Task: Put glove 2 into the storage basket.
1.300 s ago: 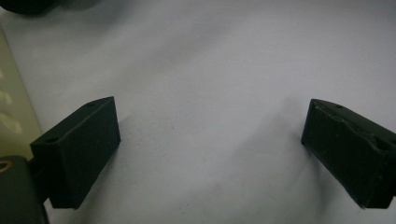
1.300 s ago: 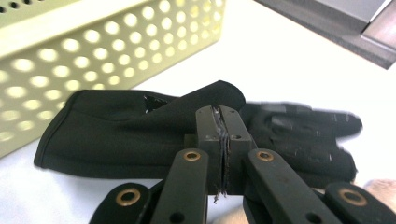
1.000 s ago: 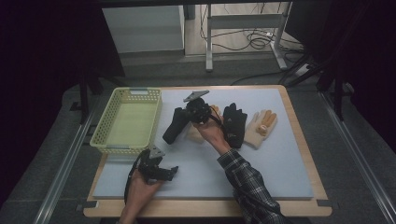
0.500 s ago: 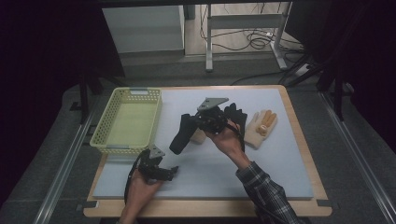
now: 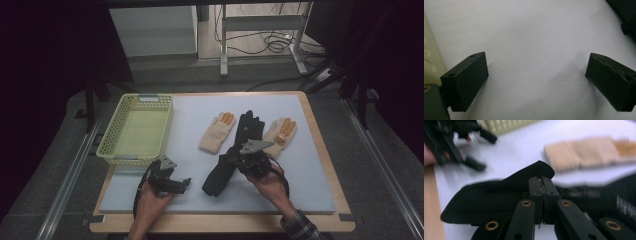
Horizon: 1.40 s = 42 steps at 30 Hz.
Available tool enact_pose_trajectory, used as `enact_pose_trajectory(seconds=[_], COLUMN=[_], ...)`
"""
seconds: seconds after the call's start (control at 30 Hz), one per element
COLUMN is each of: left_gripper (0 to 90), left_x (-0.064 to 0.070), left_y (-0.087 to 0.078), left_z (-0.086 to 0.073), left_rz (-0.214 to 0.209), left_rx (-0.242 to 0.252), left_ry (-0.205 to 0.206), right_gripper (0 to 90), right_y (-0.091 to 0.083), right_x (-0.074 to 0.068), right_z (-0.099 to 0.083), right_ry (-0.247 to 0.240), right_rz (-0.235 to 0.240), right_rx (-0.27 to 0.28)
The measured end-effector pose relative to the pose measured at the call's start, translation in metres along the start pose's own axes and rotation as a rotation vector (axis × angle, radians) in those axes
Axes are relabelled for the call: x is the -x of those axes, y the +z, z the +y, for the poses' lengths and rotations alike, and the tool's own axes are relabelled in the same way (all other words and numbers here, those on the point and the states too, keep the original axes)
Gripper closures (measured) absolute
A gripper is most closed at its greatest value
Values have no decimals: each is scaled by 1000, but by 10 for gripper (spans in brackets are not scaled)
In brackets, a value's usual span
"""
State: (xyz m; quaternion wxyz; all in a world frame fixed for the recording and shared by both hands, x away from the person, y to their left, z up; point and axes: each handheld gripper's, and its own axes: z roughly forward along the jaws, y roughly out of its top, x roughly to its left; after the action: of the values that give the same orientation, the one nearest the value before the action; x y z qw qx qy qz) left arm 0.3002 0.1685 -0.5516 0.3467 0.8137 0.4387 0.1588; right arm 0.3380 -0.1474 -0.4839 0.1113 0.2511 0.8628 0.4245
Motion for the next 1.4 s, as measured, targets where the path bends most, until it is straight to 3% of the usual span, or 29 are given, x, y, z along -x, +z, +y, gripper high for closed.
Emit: enact_pose_trajectory(seconds=[0.03,0.07,0.1,0.27,0.37,0.63,0.7,0.77,0.83,0.87,0.9,1.0,1.13,1.23,1.33,1.37,1.4], left_gripper=[46,46,46,46,46,47,47,47,47,47,47,47,47,47,47,46,46], left_x=[0,0,0,0,0,0,0,0,0,0,0,0,0,0,0,0,0], left_y=[0,0,0,0,0,0,0,0,0,0,0,0,0,0,0,0,0], left_z=[0,0,0,0,0,0,0,0,0,0,0,0,0,0,0,0,0], left_rz=[-1,-1,-1,-1,0,0,0,0,0,0,1,0,0,-2,-1,-1,-1], left_rx=[-3,-3,-2,-3,-3,1,1,1,1,1,-2,1,-2,-2,-3,-2,-2], left_ry=[3,3,3,4,3,0,-1,-1,0,0,3,0,3,1,3,3,3], right_gripper=[802,802,704,693,694,611,649,662,699,699,740,769,774,775,762,701,701], right_y=[-5,-5,-16,-30,-28,17,36,43,66,66,76,77,66,48,42,35,35], right_x=[3,3,7,15,17,-4,-14,-18,-32,-32,-40,-46,-51,-52,-49,-46,-46], right_z=[-12,-12,-23,-31,-31,-10,-2,0,2,2,-1,-4,-9,-20,-21,-18,-18], right_ry=[26,26,57,89,112,62,45,35,0,0,-40,-61,-83,-70,-50,-41,-41], right_rz=[-11,-11,-31,-90,-86,-14,47,69,120,120,117,117,118,118,133,129,129], right_rx=[-6,-6,1,12,14,-13,-35,-45,-88,-88,-134,-131,-153,-159,-151,-120,-120])
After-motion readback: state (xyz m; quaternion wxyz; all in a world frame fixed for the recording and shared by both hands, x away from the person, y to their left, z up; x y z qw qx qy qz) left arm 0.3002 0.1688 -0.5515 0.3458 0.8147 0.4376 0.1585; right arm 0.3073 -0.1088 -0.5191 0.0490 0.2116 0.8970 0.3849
